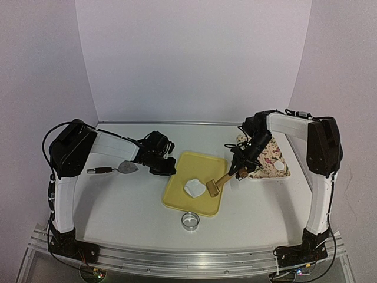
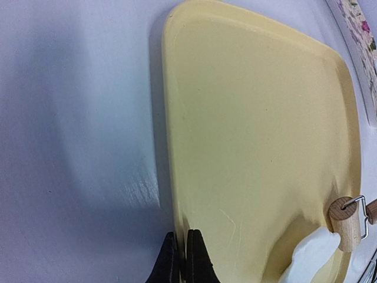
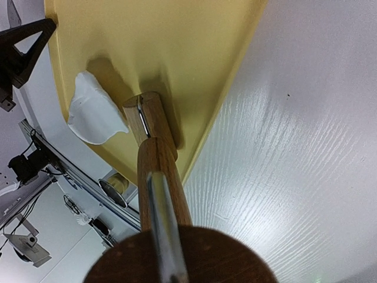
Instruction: Roll out the dumpling wrappers from the dough
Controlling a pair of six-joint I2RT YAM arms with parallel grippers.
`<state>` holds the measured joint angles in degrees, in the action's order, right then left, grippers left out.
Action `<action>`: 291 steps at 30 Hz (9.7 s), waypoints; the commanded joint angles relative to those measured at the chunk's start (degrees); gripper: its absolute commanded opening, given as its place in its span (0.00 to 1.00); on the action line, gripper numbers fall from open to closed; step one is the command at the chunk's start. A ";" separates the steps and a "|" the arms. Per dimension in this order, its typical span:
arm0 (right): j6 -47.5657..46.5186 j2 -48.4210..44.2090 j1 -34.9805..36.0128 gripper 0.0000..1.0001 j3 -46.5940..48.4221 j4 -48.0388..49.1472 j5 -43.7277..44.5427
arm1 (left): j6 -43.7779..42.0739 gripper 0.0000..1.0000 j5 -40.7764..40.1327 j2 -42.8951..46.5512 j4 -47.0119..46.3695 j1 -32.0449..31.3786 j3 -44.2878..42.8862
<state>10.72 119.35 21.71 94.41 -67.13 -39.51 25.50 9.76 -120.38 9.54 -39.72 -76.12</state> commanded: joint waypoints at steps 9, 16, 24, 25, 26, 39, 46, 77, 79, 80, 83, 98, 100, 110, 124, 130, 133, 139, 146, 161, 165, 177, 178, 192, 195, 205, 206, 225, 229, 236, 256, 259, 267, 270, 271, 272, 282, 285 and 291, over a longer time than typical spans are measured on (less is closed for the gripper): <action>1.52 -0.81 -0.18 0.00 7.66 -9.48 23.85 | -2.92 0.00 -2.30 -4.62 11.94 0.39 -4.38; 0.16 -6.82 1.81 0.00 12.26 -11.05 13.25 | -4.14 0.00 -0.06 -7.79 11.84 -1.13 -9.14; 1.48 -10.91 4.17 0.00 16.25 -12.12 4.68 | -8.17 0.00 1.23 -9.00 12.11 -1.23 -12.09; 1.62 -10.69 4.59 0.00 17.11 -12.06 3.67 | -8.90 0.00 1.58 -8.94 12.14 -1.28 -12.09; 1.68 -10.29 5.22 0.00 17.86 -11.71 2.80 | -9.44 0.00 1.79 -8.80 12.15 -1.31 -12.04; 2.44 2.67 13.56 0.00 25.59 -7.03 0.21 | -9.97 0.00 1.76 -6.95 11.77 -1.88 -9.75; 1.49 7.88 14.35 0.00 26.69 -5.17 -1.26 | -8.82 0.00 1.40 -6.12 10.98 -2.04 -8.35; 3.83 14.85 5.50 0.00 13.85 -10.20 28.87 | -6.41 0.00 -1.70 -2.51 9.12 -2.20 0.23; 3.74 15.22 5.06 0.00 13.58 -10.19 29.82 | -5.84 0.00 -1.84 -2.19 8.78 -2.19 0.85; 3.68 15.34 4.86 0.00 13.50 -10.20 30.11 | -5.64 0.00 -1.85 -2.11 8.71 -2.20 1.08; 3.51 15.64 4.22 0.00 13.21 -10.20 30.83 | -5.13 0.00 -1.96 -2.05 8.71 -2.20 1.61; 2.84 15.97 3.19 0.00 9.81 -9.22 33.27 | -3.48 0.00 -2.55 -1.68 8.62 -1.52 2.94; 2.99 15.73 2.94 0.00 9.08 -9.07 33.81 | -3.22 0.00 -2.55 -1.48 8.57 -1.24 3.18; 2.99 13.63 0.89 0.00 6.23 -8.42 34.97 | -2.60 0.00 -2.67 -0.13 7.99 0.48 4.89; 2.64 12.35 -0.54 0.00 3.99 -7.95 36.17 | -2.29 0.00 -3.16 0.46 7.95 0.86 5.62; 2.47 12.23 -1.04 0.00 3.94 -8.01 36.42 | -2.29 0.00 -3.26 0.47 8.06 0.96 5.52; 2.38 12.06 -1.27 0.00 3.84 -7.96 36.53 | -2.29 0.00 -3.34 0.45 8.21 1.06 5.52; 2.16 11.56 -1.78 0.00 3.56 -8.02 36.57 | -2.35 0.00 -3.43 0.49 8.30 1.28 5.53; 1.73 10.98 -2.47 0.00 3.45 -7.99 35.79 | -2.38 0.00 -3.43 0.08 8.32 1.63 5.54; 1.19 10.18 -3.45 0.00 2.00 -8.00 36.52 | -2.16 0.00 -3.52 0.07 8.13 2.19 5.75; 1.21 10.10 -3.60 0.00 1.82 -7.96 36.83 | -2.14 0.00 -3.58 0.14 8.12 2.21 5.89; 1.06 9.72 -4.15 0.00 1.62 -7.97 37.24 | -2.08 0.00 -3.78 0.49 8.12 2.28 6.16; 1.06 9.69 -4.16 0.00 1.59 -7.97 37.29 | -2.11 0.00 -3.78 0.49 8.12 2.28 6.14; 0.88 8.85 -4.75 0.00 0.80 -7.98 38.10 | -2.03 0.00 -4.05 0.77 8.13 2.35 6.32; 0.88 8.70 -4.84 0.00 0.74 -8.01 38.19 | -2.20 0.00 -4.05 0.83 8.15 2.37 6.38; 0.87 7.84 -5.20 0.00 0.84 -8.01 37.27 | -2.03 0.00 -4.06 0.87 8.03 2.37 6.27; 0.88 7.68 -5.23 0.00 0.94 -7.99 36.87 | -2.03 0.00 -4.05 0.85 8.03 2.36 6.25; 0.97 3.26 -6.25 0.00 10.98 -8.08 14.42 | -2.55 0.00 -3.34 0.63 7.81 2.14 5.69; 0.92 2.16 -6.25 0.00 14.83 -8.94 7.96 | -3.74 0.00 -2.67 -0.94 8.66 0.68 2.78; 1.18 -2.62 -5.98 0.00 19.86 -11.39 1.35 | -3.73 0.00 -1.89 -3.14 9.02 -0.62 -0.51; 3.35 -1.37 9.80 0.00 19.36 -4.84 -5.56 | -6.42 0.00 -0.90 -6.11 10.11 -0.70 -5.78; 3.66 0.81 11.04 0.00 19.84 -3.35 -6.65 | -6.20 0.00 -0.97 -6.17 9.96 -0.69 -5.88; 3.38 5.19 13.29 0.00 19.32 -2.05 -6.12 | -6.16 0.00 -0.97 -6.29 9.71 -0.71 -5.73; 3.99 5.37 13.27 0.00 18.08 -2.05 -2.67 | -6.12 0.00 -1.05 -6.24 9.56 -0.75 -5.44; 4.10 5.29 13.27 0.00 17.53 -2.09 -1.71 | -6.14 0.00 -1.06 -6.20 9.50 -0.76 -5.28; 4.29 5.15 13.28 0.00 16.97 -2.11 -0.73 | -6.09 0.00 -1.06 -6.19 9.48 -0.77 -5.21; 4.73 6.21 13.28 0.00 12.33 -2.23 4.04 | -6.21 0.00 -1.06 -6.71 9.57 -0.70 -5.28; 4.91 7.33 13.29 0.00 11.95 -2.84 5.99 | -6.33 0.00 -1.07 -6.93 9.85 -0.70 -5.69; 4.41 8.95 13.27 0.00 9.47 -4.09 9.54 | -6.34 0.00 -1.15 -7.21 9.84 -0.70 -5.71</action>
<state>14.97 125.14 34.41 107.53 -67.75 -39.72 20.36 10.37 -123.17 15.03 -40.23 -82.15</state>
